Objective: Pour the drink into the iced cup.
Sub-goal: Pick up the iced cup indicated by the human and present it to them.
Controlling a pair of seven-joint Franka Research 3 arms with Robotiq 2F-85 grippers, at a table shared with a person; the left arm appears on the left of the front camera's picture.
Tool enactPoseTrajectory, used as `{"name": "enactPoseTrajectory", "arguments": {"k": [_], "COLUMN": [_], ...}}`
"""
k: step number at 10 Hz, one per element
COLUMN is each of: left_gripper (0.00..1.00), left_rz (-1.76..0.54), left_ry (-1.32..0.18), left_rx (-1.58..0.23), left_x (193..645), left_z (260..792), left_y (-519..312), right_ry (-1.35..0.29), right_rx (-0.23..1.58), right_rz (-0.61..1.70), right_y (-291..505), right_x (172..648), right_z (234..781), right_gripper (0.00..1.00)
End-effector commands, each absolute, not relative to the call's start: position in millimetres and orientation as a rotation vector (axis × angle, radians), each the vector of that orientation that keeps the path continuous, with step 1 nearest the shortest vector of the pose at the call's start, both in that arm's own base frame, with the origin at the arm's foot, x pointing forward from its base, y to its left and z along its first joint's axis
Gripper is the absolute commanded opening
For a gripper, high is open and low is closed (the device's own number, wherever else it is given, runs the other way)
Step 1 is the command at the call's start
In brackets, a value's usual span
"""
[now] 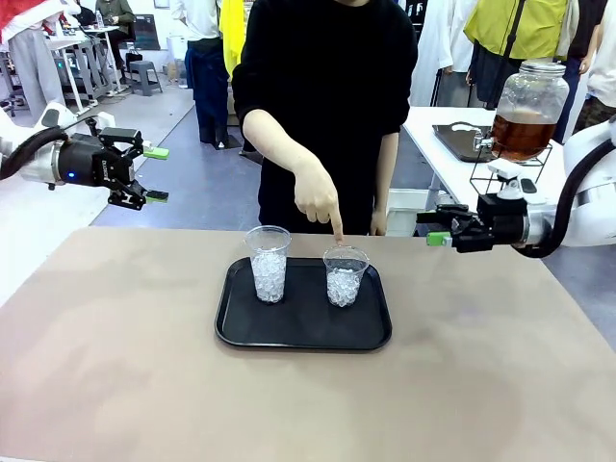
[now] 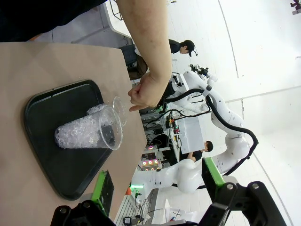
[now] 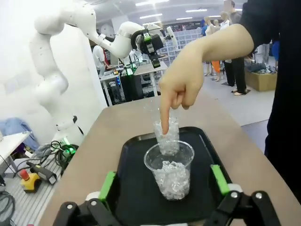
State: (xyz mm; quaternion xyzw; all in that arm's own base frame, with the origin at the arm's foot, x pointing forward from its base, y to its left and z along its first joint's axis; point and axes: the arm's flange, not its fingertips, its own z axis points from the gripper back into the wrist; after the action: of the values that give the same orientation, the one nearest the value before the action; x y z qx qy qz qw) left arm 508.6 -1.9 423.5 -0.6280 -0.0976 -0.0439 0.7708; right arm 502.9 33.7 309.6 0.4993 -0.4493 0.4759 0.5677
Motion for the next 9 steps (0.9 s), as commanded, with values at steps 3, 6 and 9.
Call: {"name": "enactPoseTrajectory", "arguments": {"k": [3, 6, 9], "left_gripper": [1.00, 1.00, 1.00], "left_rz": [-0.093, -0.093, -0.093], "left_ry": [-0.215, -0.215, -0.215], "left_rx": [-1.359, -1.359, -1.359], "left_x": [506.7, 506.7, 506.7], "left_z": [424.0, 424.0, 424.0], "left_y": [-2.0, -2.0, -2.0], "right_ry": [-1.067, -1.067, -1.140], "right_rx": [1.162, 1.162, 1.119], "right_rz": [1.113, 1.113, 1.113], "right_y": [34.2, 34.2, 48.0], "right_x": [504.3, 504.3, 512.1], "right_z": [301.5, 301.5, 280.7], "right_gripper": [1.00, 1.00, 1.00]}}
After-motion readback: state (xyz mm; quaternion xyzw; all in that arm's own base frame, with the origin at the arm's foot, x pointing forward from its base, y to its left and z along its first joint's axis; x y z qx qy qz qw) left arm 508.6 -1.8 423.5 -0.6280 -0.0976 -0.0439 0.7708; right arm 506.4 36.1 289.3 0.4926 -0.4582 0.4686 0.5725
